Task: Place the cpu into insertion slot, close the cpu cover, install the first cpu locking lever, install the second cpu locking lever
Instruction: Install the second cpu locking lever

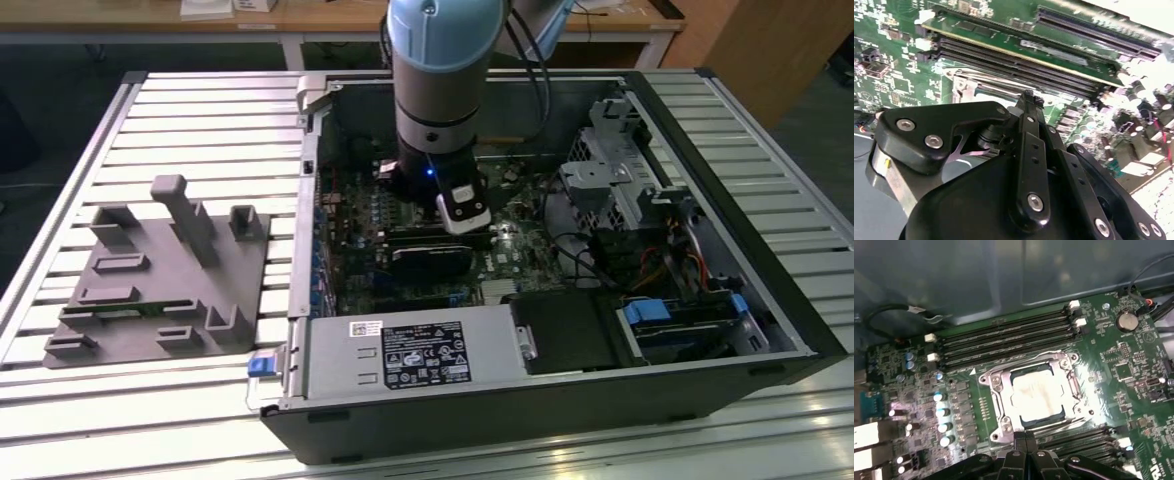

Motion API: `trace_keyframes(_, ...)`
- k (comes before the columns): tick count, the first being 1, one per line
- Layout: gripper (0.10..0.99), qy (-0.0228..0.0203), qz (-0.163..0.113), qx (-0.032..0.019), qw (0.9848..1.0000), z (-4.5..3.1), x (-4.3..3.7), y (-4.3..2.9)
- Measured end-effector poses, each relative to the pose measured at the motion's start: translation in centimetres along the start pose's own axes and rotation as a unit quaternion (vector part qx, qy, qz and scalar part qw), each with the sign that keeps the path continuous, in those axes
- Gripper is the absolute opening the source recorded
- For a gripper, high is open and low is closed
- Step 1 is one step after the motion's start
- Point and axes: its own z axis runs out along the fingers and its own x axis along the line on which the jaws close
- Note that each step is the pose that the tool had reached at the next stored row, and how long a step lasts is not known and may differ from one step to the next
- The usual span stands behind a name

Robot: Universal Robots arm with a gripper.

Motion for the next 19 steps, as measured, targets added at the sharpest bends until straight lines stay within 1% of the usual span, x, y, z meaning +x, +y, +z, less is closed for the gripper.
trace_keyframes(2, 0.106, -0.001, 0.001, 0.0033, 1.0, 0.07, -0.16, 0.27)
trace_keyframes(10, 0.106, -0.006, 0.002, 0.0201, 0.9998, 0.35, -0.51, 1.43)
trace_keyframes(14, 0.106, -0.0078, 0.003, 0.0264, 0.9996, 0.52, -0.69, 2.12)
trace_keyframes(19, 0.106, -0.0098, 0.003, 0.0336, 0.9994, 0.78, -0.77, 3.14)
